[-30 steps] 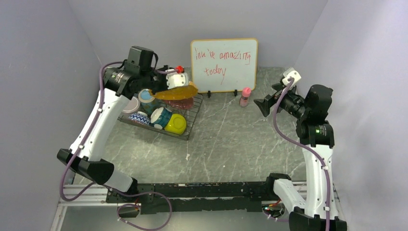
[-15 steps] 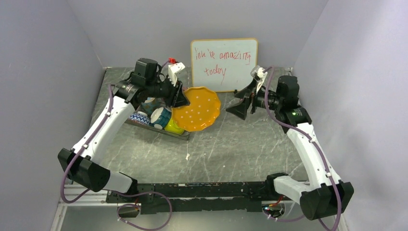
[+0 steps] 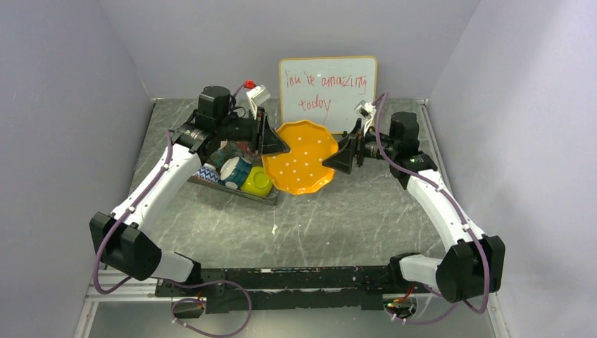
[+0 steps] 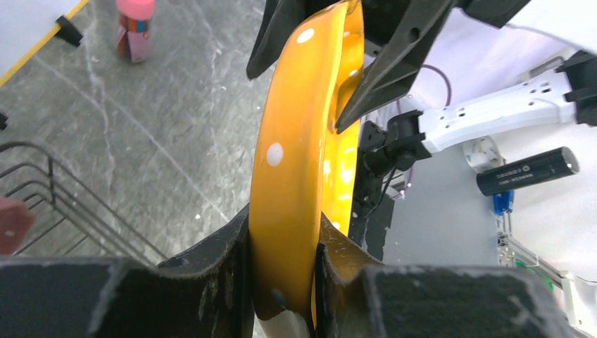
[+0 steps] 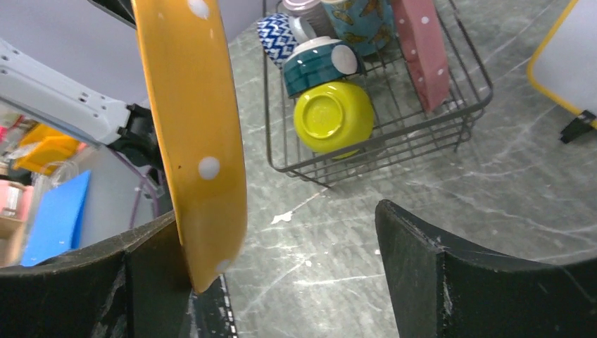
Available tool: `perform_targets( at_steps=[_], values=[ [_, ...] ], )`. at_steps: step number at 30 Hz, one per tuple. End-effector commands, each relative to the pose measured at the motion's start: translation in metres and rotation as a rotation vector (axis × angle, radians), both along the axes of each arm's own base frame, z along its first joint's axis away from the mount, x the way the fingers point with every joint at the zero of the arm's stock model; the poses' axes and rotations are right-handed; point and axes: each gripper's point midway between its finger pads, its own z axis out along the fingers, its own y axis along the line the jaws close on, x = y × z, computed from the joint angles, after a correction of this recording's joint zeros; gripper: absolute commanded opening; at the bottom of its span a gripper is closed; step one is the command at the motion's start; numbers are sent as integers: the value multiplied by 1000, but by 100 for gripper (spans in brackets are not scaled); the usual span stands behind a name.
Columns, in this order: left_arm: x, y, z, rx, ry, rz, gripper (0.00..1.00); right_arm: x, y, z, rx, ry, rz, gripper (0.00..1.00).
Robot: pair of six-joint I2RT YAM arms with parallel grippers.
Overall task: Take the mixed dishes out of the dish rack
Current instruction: Pick up the plate from the dish rack.
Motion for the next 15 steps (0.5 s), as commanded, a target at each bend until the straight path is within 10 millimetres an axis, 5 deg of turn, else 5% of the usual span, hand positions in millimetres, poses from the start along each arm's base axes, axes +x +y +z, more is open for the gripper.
perform_targets(
  at_steps=[1, 9, 12, 14, 15],
  values=[
    [-10, -11, 46, -144, -81, -110, 3, -3, 7, 13, 53, -51, 58, 85],
    [4, -17, 29, -147, -63, -106, 3, -8, 16, 17, 123, 30, 168, 45],
    [7, -18, 24, -137, -59, -99, 3, -7, 18, 17, 130, 50, 184, 23],
    [8, -17, 22, -130, -66, -92, 9, -4, 15, 17, 119, 49, 166, 1],
    [8, -16, 21, -124, -69, -87, 16, 0, 12, 17, 109, 44, 139, 0]
  ],
)
